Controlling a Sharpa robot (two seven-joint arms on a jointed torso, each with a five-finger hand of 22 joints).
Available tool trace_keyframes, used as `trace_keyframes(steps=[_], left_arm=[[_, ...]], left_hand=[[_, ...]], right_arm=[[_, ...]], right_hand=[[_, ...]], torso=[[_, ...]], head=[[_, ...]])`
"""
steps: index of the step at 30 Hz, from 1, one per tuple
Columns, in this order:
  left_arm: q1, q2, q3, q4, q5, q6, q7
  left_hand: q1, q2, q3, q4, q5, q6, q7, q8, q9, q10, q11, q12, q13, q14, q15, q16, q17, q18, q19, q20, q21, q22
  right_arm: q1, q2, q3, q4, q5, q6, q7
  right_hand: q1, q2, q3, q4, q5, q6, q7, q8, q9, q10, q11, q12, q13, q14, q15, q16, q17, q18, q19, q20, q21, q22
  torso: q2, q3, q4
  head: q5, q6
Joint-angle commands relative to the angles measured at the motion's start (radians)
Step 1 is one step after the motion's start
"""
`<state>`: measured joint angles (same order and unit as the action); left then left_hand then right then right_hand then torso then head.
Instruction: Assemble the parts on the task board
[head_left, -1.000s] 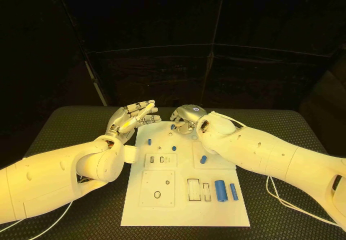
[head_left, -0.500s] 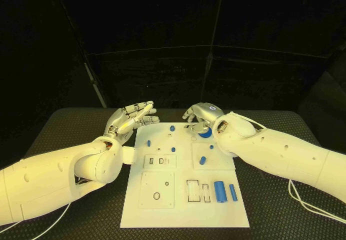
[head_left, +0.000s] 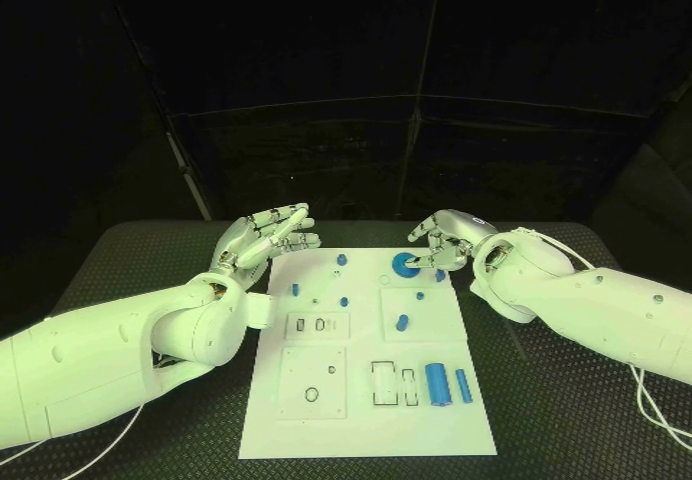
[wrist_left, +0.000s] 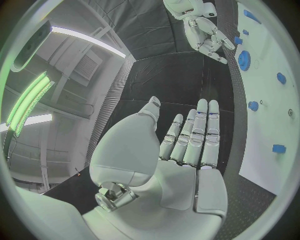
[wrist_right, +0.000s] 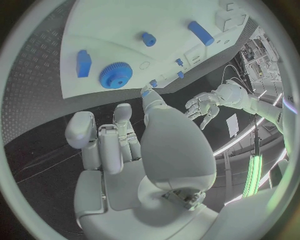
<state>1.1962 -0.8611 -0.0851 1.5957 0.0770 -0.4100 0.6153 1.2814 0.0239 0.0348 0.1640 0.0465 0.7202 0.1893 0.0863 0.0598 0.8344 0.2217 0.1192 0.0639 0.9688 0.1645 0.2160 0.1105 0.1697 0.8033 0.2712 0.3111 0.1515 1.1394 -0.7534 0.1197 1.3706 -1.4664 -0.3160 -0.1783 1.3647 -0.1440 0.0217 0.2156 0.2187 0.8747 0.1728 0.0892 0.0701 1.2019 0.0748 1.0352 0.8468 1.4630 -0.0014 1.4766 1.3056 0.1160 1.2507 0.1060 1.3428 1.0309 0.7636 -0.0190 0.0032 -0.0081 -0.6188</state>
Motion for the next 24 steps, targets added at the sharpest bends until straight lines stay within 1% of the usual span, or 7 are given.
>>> trace_keyframes(steps=[1,2,3,6,14,20,24], left_arm=[[0.001,0.003,0.001,-0.001,-0.007,0.018,0.003],[0.001,0.004,0.001,-0.002,-0.007,0.018,0.002],[0.001,0.004,0.001,-0.002,-0.007,0.019,0.002],[0.001,0.006,0.001,-0.004,-0.007,0.020,0.001],[0.001,0.009,0.001,-0.007,-0.007,0.021,0.000],[0.001,0.009,0.001,-0.008,-0.007,0.021,0.000],[0.001,0.009,0.001,-0.008,-0.006,0.022,0.000]], left_hand=[[0.004,0.003,-0.001,-0.005,0.002,-0.001,0.084,-0.007,-0.001,-0.006,0.002,-0.005,-0.001,-0.002,0.006,-0.005,-0.002,0.010,0.006,0.003,0.004,-0.001],[0.004,0.003,-0.001,-0.005,0.002,-0.001,0.084,-0.007,-0.001,-0.006,0.002,-0.005,-0.001,-0.002,0.006,-0.005,-0.002,0.010,0.006,0.003,0.004,-0.001],[0.004,0.003,-0.001,-0.005,0.002,-0.001,0.084,-0.007,-0.001,-0.006,0.002,-0.005,-0.001,-0.002,0.006,-0.005,-0.002,0.010,0.006,0.003,0.004,-0.001],[0.004,0.003,-0.001,-0.005,0.002,-0.001,0.084,-0.007,-0.001,-0.006,0.002,-0.005,-0.001,-0.002,0.006,-0.005,-0.002,0.010,0.006,0.003,0.004,-0.001],[0.004,0.003,-0.001,-0.006,0.002,0.000,0.084,-0.007,-0.001,-0.006,0.002,-0.005,-0.001,-0.002,0.006,-0.005,-0.002,0.010,0.006,0.003,0.004,-0.001],[0.004,0.003,-0.001,-0.006,0.002,0.000,0.084,-0.007,-0.001,-0.006,0.002,-0.005,-0.001,-0.002,0.006,-0.005,-0.002,0.010,0.006,0.003,0.004,-0.001],[0.004,0.003,-0.001,-0.006,0.002,0.000,0.084,-0.007,-0.001,-0.006,0.002,-0.005,-0.001,-0.002,0.006,-0.005,-0.002,0.010,0.006,0.003,0.004,-0.001]], right_arm=[[0.002,0.003,0.001,-0.004,0.048,0.082,-0.048],[0.002,0.006,0.001,-0.010,0.045,0.088,-0.052],[0.002,0.009,0.001,-0.015,0.044,0.092,-0.054],[0.002,0.022,0.001,-0.034,0.038,0.105,-0.060],[0.002,0.055,0.001,-0.075,0.021,0.136,-0.071],[0.002,0.071,0.001,-0.089,0.019,0.139,-0.070],[0.002,0.080,0.001,-0.097,0.018,0.141,-0.071]], right_hand=[[0.028,-0.004,-0.018,0.042,-0.002,-0.013,0.003,0.011,0.001,-0.005,0.009,0.055,0.056,0.071,0.008,0.014,0.066,-0.008,-0.005,0.010,-0.002,-0.007],[0.038,-0.005,-0.023,0.057,-0.002,-0.016,0.004,0.014,0.001,-0.006,0.011,0.069,0.070,0.071,0.010,0.017,0.070,-0.007,-0.006,0.011,-0.002,-0.008],[0.045,-0.005,-0.026,0.067,-0.002,-0.019,0.005,0.016,0.001,-0.006,0.012,0.080,0.081,0.071,0.012,0.018,0.073,-0.007,-0.006,0.012,-0.002,-0.008],[0.053,-0.001,-0.027,0.072,-0.002,-0.021,0.005,0.019,0.001,0.001,0.014,0.098,0.102,0.071,0.013,0.021,0.078,-0.007,-0.006,0.013,-0.001,-0.007],[0.063,0.011,-0.025,0.073,-0.001,-0.024,0.006,0.025,0.002,0.020,0.015,0.139,0.150,0.074,0.014,0.029,0.096,-0.006,-0.008,0.015,-0.001,-0.009],[0.066,0.022,-0.023,0.072,0.001,-0.022,0.006,0.031,0.002,0.024,0.015,0.153,0.165,0.074,0.015,0.030,0.099,-0.006,-0.008,0.016,0.000,-0.008],[0.068,0.031,-0.021,0.071,0.004,-0.018,0.005,0.035,0.003,0.030,0.015,0.166,0.180,0.075,0.015,0.032,0.102,-0.007,-0.007,0.016,0.001,-0.006]], torso=[[0.001,0.0010,0.0014],[0.001,0.0011,0.0015],[0.001,-0.0002,0.0013],[0.001,-0.0006,-0.0002],[0.001,-0.0017,-0.0010],[0.001,-0.0010,0.0003],[0.001,-0.0014,0.0008]], head=[[-0.001,0.000],[-0.001,0.000],[0.000,0.001],[0.000,0.000],[-0.001,-0.003],[-0.002,-0.005],[-0.002,-0.005]])
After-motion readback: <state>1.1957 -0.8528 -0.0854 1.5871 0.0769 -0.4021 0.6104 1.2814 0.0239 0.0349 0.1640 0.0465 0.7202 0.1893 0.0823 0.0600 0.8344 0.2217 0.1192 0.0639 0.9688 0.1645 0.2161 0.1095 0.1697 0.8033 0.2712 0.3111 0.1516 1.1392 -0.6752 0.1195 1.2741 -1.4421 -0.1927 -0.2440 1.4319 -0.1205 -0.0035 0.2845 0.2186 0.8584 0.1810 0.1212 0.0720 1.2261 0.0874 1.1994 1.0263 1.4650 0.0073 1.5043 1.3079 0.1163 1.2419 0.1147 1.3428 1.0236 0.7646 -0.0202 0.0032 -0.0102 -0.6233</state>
